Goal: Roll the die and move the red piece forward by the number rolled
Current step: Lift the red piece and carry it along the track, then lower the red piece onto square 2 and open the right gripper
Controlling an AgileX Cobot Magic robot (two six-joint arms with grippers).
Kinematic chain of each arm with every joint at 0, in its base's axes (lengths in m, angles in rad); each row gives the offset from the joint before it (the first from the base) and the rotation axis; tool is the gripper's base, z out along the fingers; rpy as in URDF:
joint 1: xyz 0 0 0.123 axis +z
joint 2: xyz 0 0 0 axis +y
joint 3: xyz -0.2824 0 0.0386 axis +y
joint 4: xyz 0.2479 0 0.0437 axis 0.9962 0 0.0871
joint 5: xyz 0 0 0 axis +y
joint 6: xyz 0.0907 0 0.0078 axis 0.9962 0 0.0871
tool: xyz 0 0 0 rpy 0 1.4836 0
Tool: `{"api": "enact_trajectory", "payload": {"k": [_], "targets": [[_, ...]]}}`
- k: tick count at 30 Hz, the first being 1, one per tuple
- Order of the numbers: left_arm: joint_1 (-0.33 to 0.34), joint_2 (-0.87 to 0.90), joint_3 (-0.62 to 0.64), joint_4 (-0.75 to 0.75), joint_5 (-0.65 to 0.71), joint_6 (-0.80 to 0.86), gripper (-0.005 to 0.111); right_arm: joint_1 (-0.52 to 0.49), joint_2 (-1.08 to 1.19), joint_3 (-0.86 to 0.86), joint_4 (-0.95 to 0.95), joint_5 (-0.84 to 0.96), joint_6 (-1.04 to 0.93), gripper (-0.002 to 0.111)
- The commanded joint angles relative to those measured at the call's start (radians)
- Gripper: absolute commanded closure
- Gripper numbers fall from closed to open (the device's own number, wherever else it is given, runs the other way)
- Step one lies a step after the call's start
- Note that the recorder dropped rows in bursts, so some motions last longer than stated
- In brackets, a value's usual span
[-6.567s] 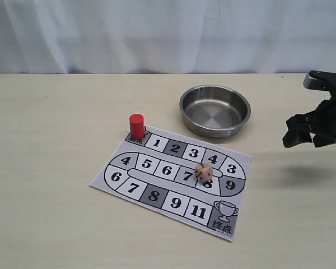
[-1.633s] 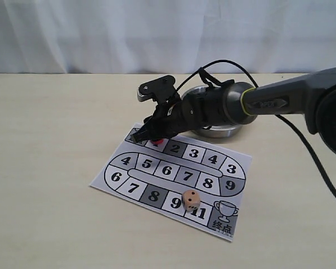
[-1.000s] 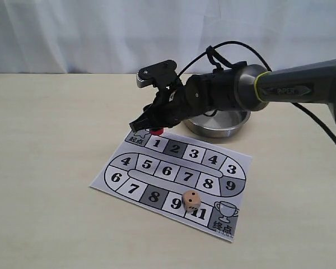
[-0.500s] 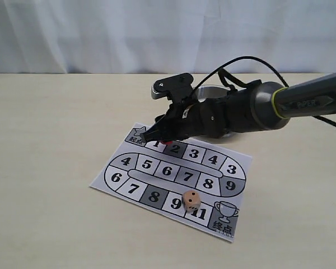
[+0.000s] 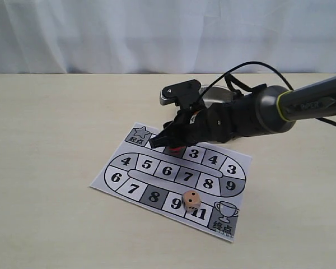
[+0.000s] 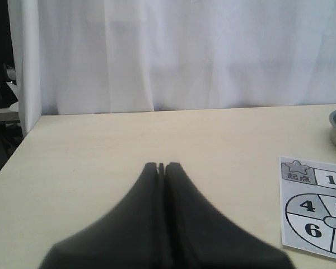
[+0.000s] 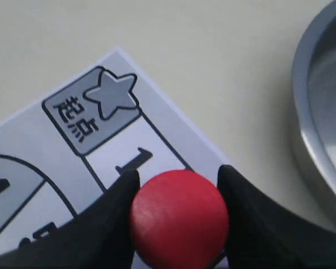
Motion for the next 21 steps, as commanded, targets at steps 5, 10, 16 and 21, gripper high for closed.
{"api": "enact_trajectory", "payload": {"k": [5,10,16,21], "targets": [[-0.002,-0.002,0.003,-0.002,-0.011,-0.004,0.107,-0.007,0.021,0.008,-0.005,-0.011,0.001,0.104],[-0.002,-0.002,0.003,-0.002,-0.011,-0.004,0.107,-0.007,0.021,0.008,-0.005,-0.005,0.001,0.104],[-0.002,-0.002,0.003,-0.002,-0.011,-0.004,0.107,-0.007,0.021,0.008,-0.005,-0.005,0.001,0.088],[-0.002,-0.002,0.003,-0.002,-0.011,-0.004,0.107,-0.007,0.021,0.006,0.000,-0.011,0.003,0.073]]}}
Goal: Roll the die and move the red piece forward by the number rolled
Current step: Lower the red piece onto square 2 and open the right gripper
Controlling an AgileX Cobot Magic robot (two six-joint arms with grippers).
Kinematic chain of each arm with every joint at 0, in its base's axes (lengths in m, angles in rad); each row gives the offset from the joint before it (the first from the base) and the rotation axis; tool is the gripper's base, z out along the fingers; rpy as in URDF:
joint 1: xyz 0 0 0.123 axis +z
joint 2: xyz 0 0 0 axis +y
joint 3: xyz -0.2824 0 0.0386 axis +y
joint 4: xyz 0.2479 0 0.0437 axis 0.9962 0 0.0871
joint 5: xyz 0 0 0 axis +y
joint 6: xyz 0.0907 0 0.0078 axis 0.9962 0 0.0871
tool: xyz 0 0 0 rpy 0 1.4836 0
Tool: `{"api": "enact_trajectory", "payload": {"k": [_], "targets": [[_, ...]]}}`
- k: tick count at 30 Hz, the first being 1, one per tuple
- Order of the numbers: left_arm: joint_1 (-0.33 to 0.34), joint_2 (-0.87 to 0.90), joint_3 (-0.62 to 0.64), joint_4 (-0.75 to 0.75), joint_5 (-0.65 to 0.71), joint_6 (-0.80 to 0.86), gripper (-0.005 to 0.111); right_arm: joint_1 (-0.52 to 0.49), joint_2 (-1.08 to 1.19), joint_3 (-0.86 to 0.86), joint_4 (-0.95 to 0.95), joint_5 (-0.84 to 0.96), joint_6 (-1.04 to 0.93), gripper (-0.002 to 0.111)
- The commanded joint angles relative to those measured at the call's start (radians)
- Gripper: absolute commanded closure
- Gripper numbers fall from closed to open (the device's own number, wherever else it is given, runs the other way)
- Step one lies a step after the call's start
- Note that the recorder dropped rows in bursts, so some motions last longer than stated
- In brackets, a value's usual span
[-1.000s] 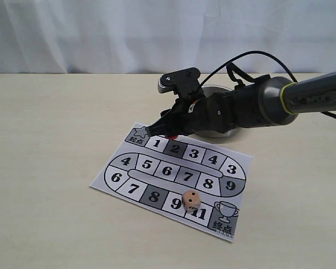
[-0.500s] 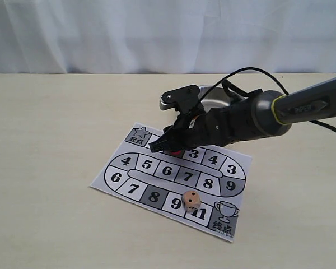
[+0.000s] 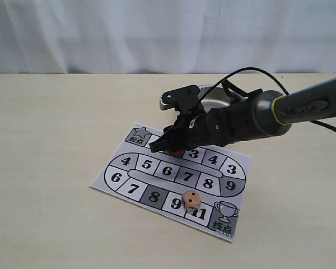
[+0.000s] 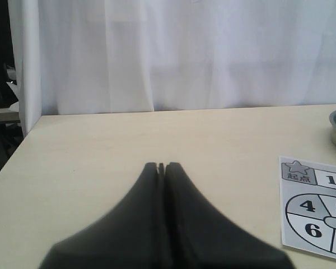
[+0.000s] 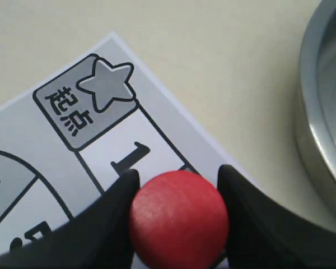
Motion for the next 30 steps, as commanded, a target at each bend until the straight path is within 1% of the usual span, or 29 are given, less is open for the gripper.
{"api": "enact_trajectory", "payload": {"k": [1,27,28,30], "targets": [[-0.002,-0.002,0.003,-0.002,-0.011,-0.004,0.107,-0.007,0.000,0.003,0.000,-0.001,0.003,0.072],[-0.002,-0.002,0.003,-0.002,-0.011,-0.004,0.107,-0.007,0.000,-0.001,-0.002,-0.033,0.000,0.071],[-0.002,-0.002,0.003,-0.002,-0.011,-0.004,0.107,-0.007,0.000,-0.001,-0.002,-0.033,0.000,0.071],[-0.002,-0.002,0.003,-0.002,-0.011,-0.004,0.107,-0.007,0.000,-0.001,-0.002,-0.033,0.000,0.066]]}}
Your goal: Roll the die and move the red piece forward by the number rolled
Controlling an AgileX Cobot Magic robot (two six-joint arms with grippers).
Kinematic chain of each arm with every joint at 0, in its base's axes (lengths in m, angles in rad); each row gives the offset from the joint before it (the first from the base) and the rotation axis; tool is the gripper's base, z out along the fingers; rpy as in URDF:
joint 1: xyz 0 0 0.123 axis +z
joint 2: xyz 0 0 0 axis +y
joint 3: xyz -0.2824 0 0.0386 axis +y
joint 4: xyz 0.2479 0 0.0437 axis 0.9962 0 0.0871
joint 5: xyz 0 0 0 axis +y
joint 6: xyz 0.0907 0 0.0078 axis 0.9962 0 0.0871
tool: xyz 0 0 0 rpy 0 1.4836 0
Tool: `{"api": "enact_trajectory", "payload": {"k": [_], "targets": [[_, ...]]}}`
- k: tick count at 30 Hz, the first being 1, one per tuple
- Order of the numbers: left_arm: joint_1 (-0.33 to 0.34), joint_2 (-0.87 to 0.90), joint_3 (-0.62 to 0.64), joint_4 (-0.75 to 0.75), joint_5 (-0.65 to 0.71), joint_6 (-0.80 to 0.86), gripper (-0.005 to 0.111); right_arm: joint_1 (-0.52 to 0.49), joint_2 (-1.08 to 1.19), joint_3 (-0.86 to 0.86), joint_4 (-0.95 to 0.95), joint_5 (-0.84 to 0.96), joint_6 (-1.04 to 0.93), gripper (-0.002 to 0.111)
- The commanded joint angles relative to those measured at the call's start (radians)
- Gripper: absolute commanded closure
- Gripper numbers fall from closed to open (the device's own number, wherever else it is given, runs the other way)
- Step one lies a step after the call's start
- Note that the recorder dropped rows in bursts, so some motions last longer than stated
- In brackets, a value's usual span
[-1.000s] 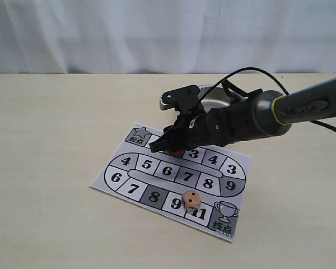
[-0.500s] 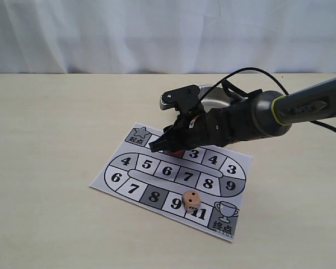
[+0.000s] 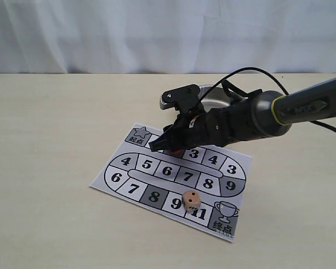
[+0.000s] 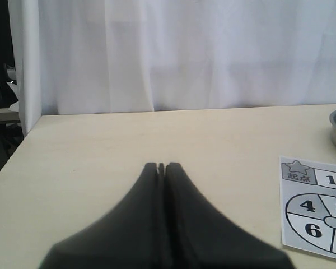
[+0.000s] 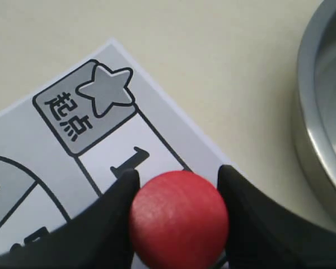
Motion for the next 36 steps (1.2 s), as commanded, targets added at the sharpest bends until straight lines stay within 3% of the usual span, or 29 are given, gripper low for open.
{"api": "enact_trajectory", "payload": {"k": [1,5,20,29,33,36], "targets": [[-0.002,-0.002,0.003,-0.002,-0.011,-0.004,0.107,-0.007,0.000,-0.001,-0.002,-0.019,0.000,0.059],[-0.002,-0.002,0.003,-0.002,-0.011,-0.004,0.107,-0.007,0.000,-0.001,-0.002,-0.019,0.000,0.046],[-0.002,-0.002,0.003,-0.002,-0.011,-0.004,0.107,-0.007,-0.102,-0.001,-0.002,0.008,0.000,0.046],[-0.002,-0.002,0.003,-0.002,-0.011,-0.004,0.107,-0.007,-0.202,-0.001,-0.004,0.160,0.000,0.046],[-0.002,-0.002,0.003,-0.002,-0.011,-0.004,0.107,-0.007,-0.244,-0.001,-0.009,0.228,0.000,0.057],[-0.002,-0.002,0.003,-0.002,-0.011,-0.004,0.107,-0.007,-0.275,-0.001,-0.009,0.273,0.000,0.074]]}}
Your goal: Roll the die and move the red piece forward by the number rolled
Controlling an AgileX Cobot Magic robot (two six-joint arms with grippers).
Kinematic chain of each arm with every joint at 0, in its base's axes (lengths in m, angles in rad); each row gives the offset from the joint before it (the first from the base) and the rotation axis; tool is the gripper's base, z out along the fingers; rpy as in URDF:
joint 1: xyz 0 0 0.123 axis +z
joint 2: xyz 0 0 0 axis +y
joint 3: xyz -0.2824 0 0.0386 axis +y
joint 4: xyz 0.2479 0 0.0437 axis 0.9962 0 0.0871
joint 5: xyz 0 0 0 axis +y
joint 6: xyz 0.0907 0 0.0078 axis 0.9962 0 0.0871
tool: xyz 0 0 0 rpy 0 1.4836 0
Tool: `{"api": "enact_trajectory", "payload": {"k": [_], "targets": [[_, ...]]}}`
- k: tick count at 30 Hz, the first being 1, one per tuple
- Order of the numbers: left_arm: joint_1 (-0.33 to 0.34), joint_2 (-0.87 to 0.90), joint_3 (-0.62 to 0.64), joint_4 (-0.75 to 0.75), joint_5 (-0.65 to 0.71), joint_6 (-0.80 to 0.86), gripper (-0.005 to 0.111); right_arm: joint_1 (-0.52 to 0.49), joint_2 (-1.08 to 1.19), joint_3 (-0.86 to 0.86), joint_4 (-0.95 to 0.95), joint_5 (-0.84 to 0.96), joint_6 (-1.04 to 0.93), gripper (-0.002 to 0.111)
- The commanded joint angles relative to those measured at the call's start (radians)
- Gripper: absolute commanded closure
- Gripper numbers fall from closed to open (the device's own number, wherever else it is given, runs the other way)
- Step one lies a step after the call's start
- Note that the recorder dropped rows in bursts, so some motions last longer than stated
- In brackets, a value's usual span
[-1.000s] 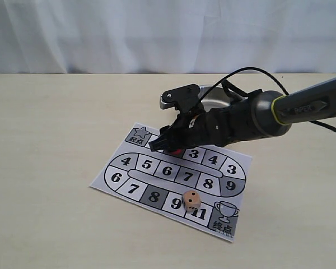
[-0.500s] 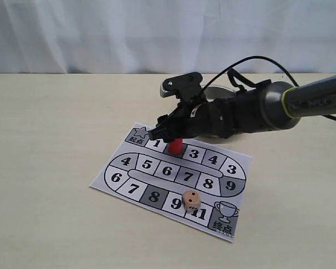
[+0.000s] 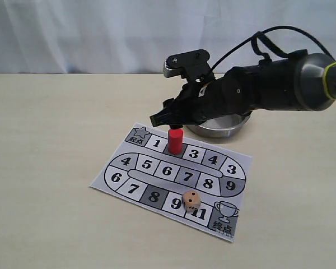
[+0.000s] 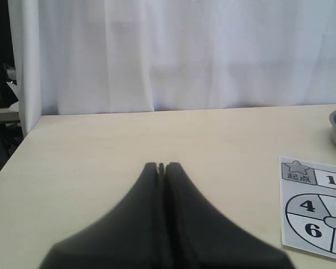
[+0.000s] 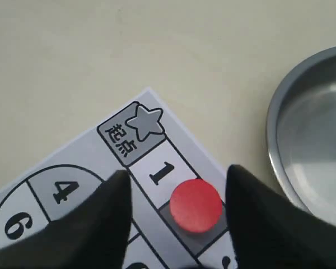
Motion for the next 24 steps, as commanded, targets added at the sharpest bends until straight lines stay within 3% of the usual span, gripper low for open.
{"api": "enact_trajectory", "payload": {"k": [1,6,11,17,24], "targets": [[-0.002,-0.002,0.003,-0.002,-0.011,-0.004,0.107,-0.007,-0.054,-0.001,-0.009,0.078,0.000,0.080],[-0.002,-0.002,0.003,-0.002,-0.011,-0.004,0.107,-0.009,-0.122,-0.001,-0.009,0.208,0.000,0.104],[-0.002,-0.002,0.003,-0.002,-0.011,-0.004,0.107,-0.040,-0.202,-0.001,-0.009,0.409,0.091,0.104],[-0.002,-0.002,0.003,-0.002,-0.011,-0.004,0.107,-0.255,-0.233,-0.001,-0.015,0.706,0.143,0.104],[-0.002,-0.002,0.003,-0.002,-0.011,-0.004,0.107,-0.431,-0.233,0.006,-0.172,0.837,0.141,0.104]]}}
